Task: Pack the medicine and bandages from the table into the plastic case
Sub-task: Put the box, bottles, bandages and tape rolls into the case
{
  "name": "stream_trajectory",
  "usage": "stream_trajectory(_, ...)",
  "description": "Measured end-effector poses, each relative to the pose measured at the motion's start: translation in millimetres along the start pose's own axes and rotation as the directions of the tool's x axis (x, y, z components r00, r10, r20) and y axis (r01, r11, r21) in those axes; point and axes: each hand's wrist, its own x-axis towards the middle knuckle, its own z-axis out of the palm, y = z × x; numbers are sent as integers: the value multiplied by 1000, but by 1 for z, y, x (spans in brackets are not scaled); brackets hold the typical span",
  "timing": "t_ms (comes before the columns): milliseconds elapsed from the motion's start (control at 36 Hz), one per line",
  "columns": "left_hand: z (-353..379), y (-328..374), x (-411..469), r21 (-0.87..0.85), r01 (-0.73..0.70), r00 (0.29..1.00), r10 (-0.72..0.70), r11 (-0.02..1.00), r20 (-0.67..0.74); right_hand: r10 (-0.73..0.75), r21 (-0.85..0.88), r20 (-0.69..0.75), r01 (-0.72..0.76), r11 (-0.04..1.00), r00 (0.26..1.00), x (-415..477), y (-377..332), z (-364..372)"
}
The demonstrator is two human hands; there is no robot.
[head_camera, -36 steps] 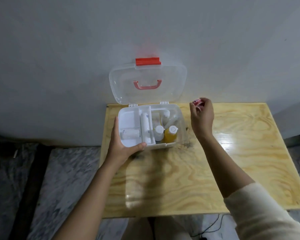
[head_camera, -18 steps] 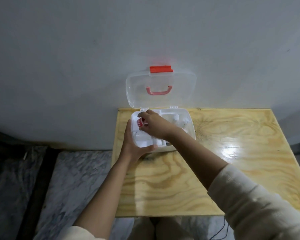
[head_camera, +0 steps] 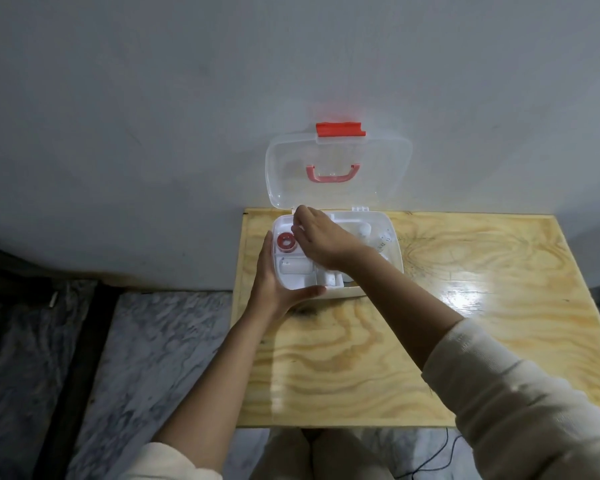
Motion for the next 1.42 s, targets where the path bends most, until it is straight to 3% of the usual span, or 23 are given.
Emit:
stream_trajectory(222,-2,0,1,4,-2,1000,2,1000,29,56,-179,102,-37,983,993,0,0,-4)
stream_trajectory(444,-3,4,0,-15,-22,999,22,1000,41,43,-143,103,-28,989,994,4,-3,-13)
stream_trajectory(778,-3,7,0,-24,-48,998,49,999,35,47,-111,-20,-49,993,999,11,2,-9)
stream_trajectory(1250,1,-9,7,-15,13,999,-13,1000,33,59,-108,-149,-76,991,987,9,2,1)
stream_trajectory(1417,2,-9,9,-10,27,999,-27,1000,29,86,-58,-120,-93,994,989,7,2,5)
